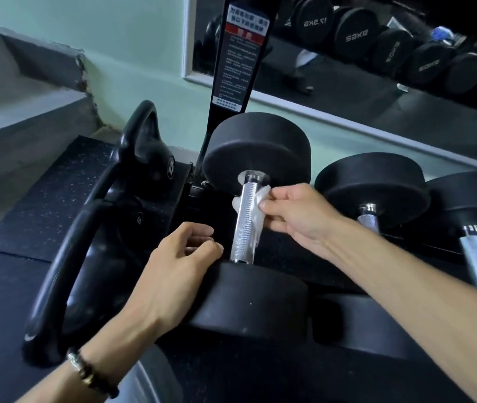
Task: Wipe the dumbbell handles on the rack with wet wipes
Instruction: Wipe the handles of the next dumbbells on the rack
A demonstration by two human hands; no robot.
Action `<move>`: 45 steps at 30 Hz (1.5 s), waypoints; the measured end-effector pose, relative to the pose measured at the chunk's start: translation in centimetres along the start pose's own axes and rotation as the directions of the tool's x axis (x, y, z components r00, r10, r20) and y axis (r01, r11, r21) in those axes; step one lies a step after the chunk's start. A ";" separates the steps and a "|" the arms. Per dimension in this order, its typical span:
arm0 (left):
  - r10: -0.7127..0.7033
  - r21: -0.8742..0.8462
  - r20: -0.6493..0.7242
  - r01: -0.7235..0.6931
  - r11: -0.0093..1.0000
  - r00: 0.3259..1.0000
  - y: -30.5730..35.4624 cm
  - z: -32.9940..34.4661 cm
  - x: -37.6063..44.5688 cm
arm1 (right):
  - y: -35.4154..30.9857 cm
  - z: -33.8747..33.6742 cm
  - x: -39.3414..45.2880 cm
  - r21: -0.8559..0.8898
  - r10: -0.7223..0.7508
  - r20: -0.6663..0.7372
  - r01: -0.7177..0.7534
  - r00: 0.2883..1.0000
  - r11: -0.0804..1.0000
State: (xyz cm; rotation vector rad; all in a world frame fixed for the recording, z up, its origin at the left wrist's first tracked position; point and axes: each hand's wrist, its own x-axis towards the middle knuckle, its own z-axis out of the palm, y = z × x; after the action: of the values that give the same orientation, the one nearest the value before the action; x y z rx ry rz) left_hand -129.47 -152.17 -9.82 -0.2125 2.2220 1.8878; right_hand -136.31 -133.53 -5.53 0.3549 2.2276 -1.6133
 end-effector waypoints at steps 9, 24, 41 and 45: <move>-0.025 0.024 -0.017 0.025 0.999 1.000 0.8 0.0 -0.3 | 1.1 0.6 -1.7 -0.204 -0.047 0.084 0.064 0.995 0.977; -0.031 0.024 -0.023 0.031 0.999 0.999 0.9 0.0 -0.3 | 1.2 1.0 0.4 -0.043 -0.108 -0.101 0.104 0.989 0.994; -0.058 0.000 -0.035 0.058 0.998 0.998 0.6 0.1 0.0 | 0.9 1.3 0.0 -0.016 0.001 -0.019 -0.001 1.000 1.000; -0.036 -0.017 -0.022 0.036 0.999 0.999 0.4 0.1 0.0 | 2.7 1.1 -2.0 -0.124 0.113 0.164 -0.094 0.980 0.988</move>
State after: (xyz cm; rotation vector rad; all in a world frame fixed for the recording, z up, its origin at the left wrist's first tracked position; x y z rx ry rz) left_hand -129.58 -151.98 -9.45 -0.2756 2.2025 1.8943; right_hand -133.25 -133.68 -7.22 0.2851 2.1253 -1.3992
